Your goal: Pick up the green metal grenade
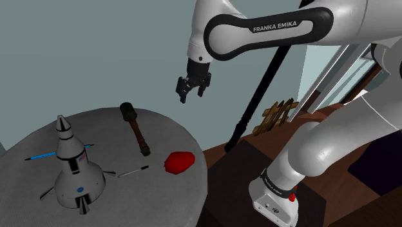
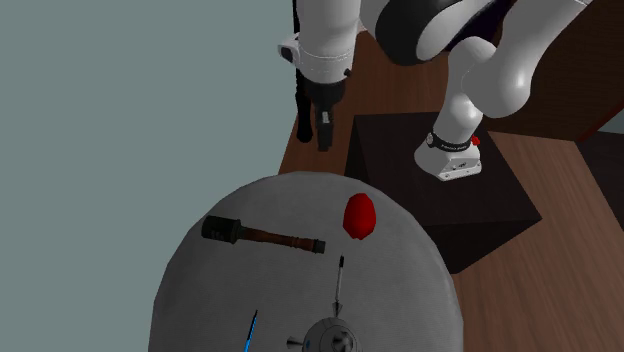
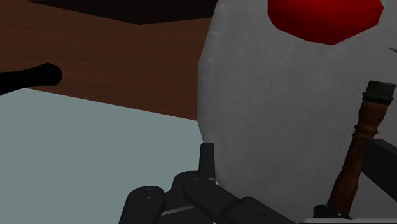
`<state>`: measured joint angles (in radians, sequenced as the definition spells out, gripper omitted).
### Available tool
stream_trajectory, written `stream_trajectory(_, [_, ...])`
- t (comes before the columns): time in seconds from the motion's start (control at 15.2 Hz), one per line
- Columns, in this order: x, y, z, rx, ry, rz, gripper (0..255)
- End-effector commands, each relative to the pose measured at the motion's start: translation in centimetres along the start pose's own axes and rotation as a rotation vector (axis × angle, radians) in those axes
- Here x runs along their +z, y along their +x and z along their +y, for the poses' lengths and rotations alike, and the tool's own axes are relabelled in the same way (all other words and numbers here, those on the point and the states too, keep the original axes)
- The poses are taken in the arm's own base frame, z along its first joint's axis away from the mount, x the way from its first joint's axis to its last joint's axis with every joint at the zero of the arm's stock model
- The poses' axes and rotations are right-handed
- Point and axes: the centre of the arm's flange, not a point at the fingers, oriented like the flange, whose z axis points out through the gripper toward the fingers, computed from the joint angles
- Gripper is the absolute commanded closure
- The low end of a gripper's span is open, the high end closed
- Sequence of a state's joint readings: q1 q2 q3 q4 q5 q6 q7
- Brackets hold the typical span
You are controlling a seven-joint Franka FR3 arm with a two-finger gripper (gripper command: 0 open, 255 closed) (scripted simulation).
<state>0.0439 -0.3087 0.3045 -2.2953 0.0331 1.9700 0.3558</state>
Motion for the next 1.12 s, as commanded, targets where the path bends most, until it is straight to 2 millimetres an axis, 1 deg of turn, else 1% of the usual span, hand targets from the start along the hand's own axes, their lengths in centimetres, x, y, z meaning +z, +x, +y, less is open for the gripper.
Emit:
stream_trajectory(0.0, [1.7,1.4,-1.8,0.018,0.002,0.0,0])
stream_trajectory(0.53, [7.6,7.3,-8.3,0.084,0.002,0.001,0])
stream_trajectory(1.06, [13.5,13.5,-14.5,0.15,0.002,0.001,0])
